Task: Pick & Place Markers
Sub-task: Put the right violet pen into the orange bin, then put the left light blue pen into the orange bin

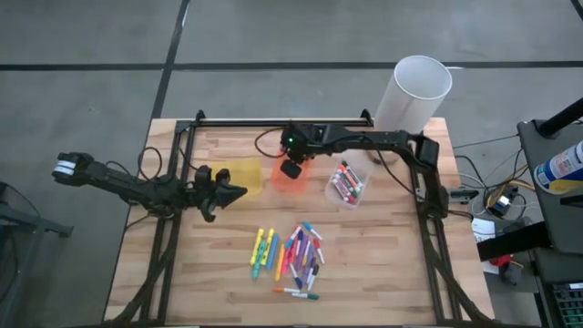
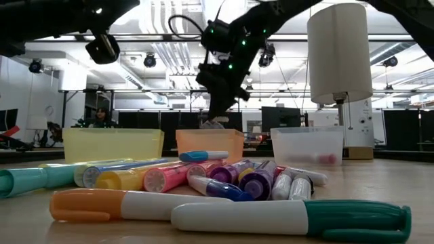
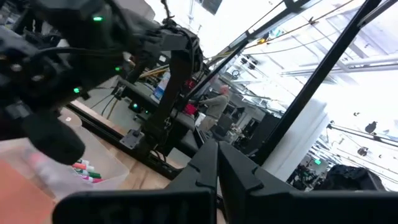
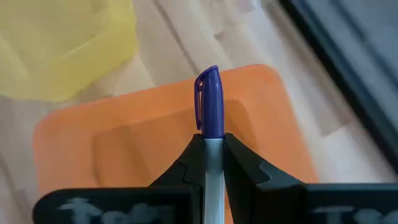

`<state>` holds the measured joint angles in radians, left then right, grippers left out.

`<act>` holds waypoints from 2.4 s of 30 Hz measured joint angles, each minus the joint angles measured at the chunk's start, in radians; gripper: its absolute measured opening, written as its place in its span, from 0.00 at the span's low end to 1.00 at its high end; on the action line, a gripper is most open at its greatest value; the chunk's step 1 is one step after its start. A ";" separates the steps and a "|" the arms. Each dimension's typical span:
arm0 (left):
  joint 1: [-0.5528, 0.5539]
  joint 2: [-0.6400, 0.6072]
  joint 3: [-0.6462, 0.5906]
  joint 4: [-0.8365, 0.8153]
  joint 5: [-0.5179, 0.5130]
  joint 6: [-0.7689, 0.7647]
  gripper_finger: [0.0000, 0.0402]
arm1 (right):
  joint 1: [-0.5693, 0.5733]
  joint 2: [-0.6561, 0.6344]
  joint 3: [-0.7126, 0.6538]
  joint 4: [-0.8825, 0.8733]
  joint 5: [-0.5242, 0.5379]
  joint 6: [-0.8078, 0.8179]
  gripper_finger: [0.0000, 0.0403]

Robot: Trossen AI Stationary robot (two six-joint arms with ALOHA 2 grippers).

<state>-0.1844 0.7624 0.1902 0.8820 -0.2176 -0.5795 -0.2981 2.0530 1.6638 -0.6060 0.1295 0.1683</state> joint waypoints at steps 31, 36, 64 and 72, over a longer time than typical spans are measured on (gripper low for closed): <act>-0.001 0.000 0.000 0.000 0.045 -0.020 0.02 | -0.039 0.110 -0.004 0.004 -0.036 0.080 0.28; -0.001 0.000 0.000 0.000 0.045 -0.020 0.02 | -0.036 0.104 0.019 -0.025 -0.034 0.042 0.34; -0.001 -0.003 0.000 -0.001 0.053 -0.006 0.02 | 0.348 0.098 0.292 -0.410 -0.063 -0.391 0.25; -0.001 -0.038 0.000 0.001 0.123 0.005 0.02 | 0.432 0.098 0.242 -0.386 -0.062 -0.379 0.27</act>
<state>-0.1856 0.7243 0.1905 0.8825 -0.0944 -0.5747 0.1336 2.1506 1.9058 -0.9918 0.0673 -0.2105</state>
